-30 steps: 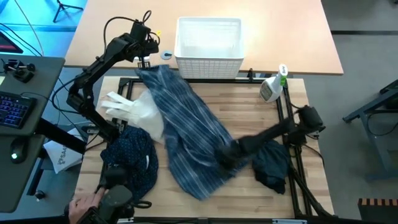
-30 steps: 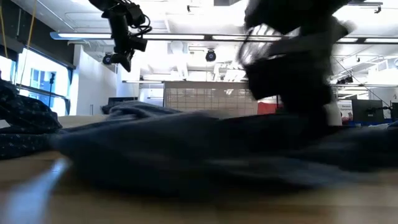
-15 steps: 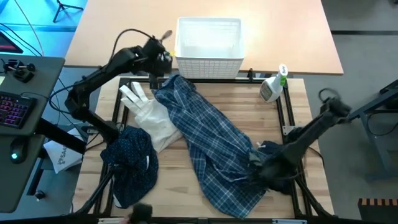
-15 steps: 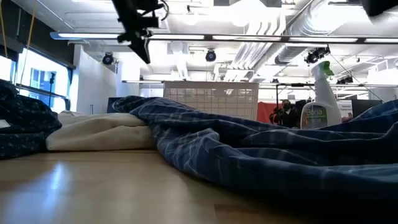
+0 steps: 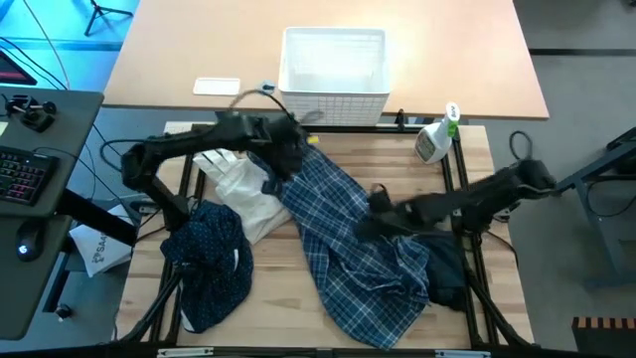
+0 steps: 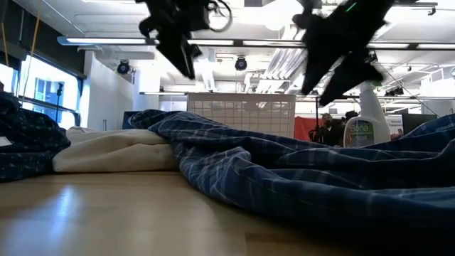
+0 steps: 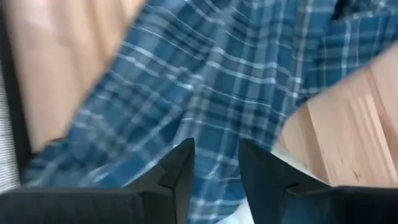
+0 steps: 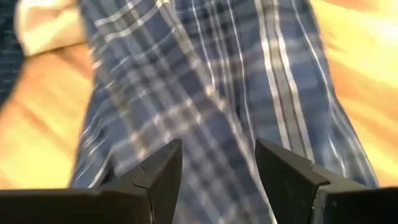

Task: Fold Laundry from Bin
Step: Fold the blue checkered long sleeve

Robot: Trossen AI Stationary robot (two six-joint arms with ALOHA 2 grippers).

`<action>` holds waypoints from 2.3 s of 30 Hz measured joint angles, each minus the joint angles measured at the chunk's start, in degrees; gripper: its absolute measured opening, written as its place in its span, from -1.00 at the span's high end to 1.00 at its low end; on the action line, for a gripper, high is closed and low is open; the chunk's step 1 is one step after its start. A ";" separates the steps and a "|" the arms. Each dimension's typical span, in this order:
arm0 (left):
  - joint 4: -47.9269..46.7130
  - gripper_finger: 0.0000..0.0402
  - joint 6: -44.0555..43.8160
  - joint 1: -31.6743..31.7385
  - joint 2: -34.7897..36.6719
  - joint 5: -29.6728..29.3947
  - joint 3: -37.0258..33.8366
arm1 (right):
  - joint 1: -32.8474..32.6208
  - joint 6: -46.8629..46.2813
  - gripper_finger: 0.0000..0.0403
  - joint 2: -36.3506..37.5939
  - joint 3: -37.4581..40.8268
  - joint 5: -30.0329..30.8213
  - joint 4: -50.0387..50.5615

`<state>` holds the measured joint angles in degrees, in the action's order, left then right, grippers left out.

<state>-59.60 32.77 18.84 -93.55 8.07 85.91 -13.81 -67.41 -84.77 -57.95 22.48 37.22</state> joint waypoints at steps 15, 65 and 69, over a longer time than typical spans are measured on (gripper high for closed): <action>-10.01 0.67 0.11 5.78 -5.00 -27.59 -0.04 | 13.72 15.15 0.64 -24.51 0.00 -30.84 -47.54; 9.64 0.36 25.10 8.92 15.52 -7.57 -29.74 | 6.26 14.94 1.00 -11.94 -0.07 -27.47 -57.05; 18.55 0.36 23.96 7.73 14.26 -15.10 -33.29 | 6.28 14.55 1.00 -11.94 -0.07 -27.47 -57.12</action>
<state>-41.05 56.73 26.57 -79.29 -7.03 52.62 -7.53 -52.86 -96.71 -58.02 -4.99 -19.90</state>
